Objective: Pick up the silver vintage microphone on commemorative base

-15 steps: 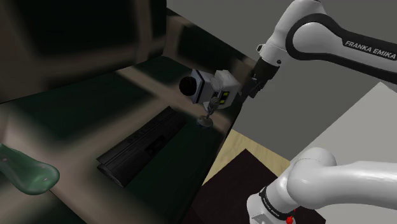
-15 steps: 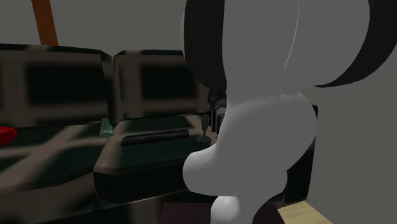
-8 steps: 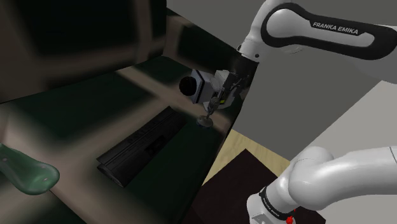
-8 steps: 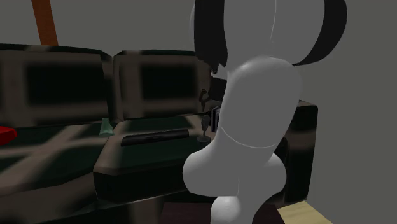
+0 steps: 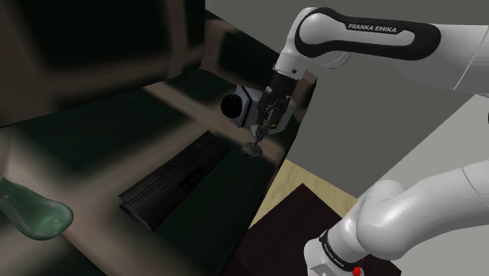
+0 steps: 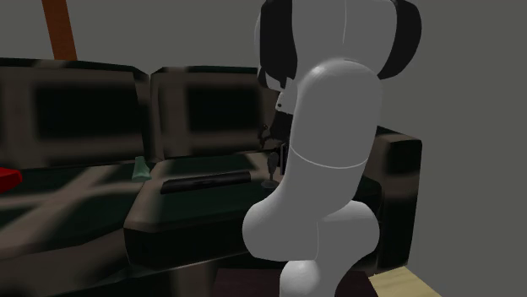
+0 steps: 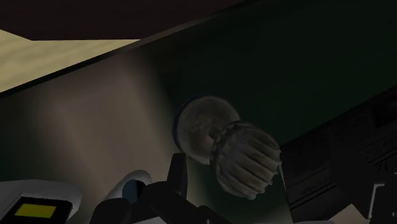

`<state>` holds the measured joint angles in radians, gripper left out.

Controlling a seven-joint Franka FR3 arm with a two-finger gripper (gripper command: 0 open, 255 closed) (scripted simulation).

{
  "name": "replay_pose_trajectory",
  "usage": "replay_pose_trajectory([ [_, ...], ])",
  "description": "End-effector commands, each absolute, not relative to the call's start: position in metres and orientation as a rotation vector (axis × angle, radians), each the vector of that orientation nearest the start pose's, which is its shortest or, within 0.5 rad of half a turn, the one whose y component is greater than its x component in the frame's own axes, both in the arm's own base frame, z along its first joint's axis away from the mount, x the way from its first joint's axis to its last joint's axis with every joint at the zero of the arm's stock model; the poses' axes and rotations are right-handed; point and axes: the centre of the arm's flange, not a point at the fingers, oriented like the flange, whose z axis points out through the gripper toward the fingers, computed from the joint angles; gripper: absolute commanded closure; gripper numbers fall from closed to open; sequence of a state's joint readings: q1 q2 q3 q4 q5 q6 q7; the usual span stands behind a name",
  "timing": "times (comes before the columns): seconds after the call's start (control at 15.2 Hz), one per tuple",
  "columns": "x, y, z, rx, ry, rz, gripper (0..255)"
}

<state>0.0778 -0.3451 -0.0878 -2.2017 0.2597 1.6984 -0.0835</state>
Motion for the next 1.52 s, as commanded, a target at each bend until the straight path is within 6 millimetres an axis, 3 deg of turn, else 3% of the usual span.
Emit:
replay_pose_trajectory([
  [0.0, 0.434, 0.017, 0.503, -2.842, -0.039, 0.211, 0],
  [0.2, 0.434, 0.017, 0.495, -2.842, -0.039, 0.211, 0],
  [0.26, 0.435, 0.017, 0.494, -2.842, -0.038, 0.211, 255],
  [0.86, 0.434, 0.017, 0.495, -2.842, -0.039, 0.211, 255],
  [1.45, 0.434, 0.017, 0.542, -2.842, -0.039, 0.211, 255],
])
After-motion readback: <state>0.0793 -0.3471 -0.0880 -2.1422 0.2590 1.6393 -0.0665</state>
